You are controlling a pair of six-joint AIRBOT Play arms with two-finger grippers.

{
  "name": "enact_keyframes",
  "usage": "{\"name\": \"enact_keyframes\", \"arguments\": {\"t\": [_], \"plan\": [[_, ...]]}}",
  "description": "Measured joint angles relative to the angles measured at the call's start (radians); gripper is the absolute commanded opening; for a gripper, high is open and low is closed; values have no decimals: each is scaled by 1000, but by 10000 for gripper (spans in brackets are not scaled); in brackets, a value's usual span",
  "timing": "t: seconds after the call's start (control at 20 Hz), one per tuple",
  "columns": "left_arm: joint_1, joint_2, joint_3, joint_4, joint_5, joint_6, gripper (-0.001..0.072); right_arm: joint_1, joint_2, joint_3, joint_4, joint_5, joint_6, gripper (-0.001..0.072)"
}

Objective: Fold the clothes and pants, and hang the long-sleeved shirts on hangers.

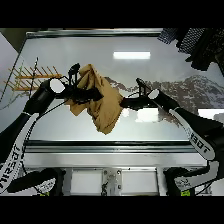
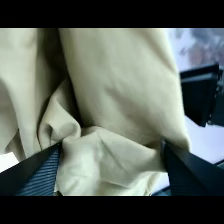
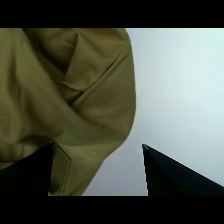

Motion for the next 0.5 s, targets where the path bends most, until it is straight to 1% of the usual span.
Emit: {"name": "enact_keyframes", "arguments": {"t": [0.05, 0.1, 0.15, 0.2, 0.25, 0.4, 0.5], "plan": [[0, -1, -8, 0, 0, 1, 629, 8, -10, 5, 16, -8, -8, 548], [0, -2, -14, 0, -1, 1, 387, 14, -16, 8, 26, -16, -14, 352], [0, -2, -19, 0, -3, 1, 108, 20, -22, 11, 37, -26, -20, 153], [0, -2, -22, 0, -3, 1, 13, 25, -26, 14, 45, -33, -27, 51], [0, -2, -24, 0, -2, 3, 12, 28, -29, 15, 50, -42, -33, 19], [18, 10, -11, 0, -4, 10, 12, 26, -15, 26, 35, -60, -56, 18], [58, 50, 39, 1, -17, 18, 12, -2, 39, 55, -37, -33, -61, 18]]}}
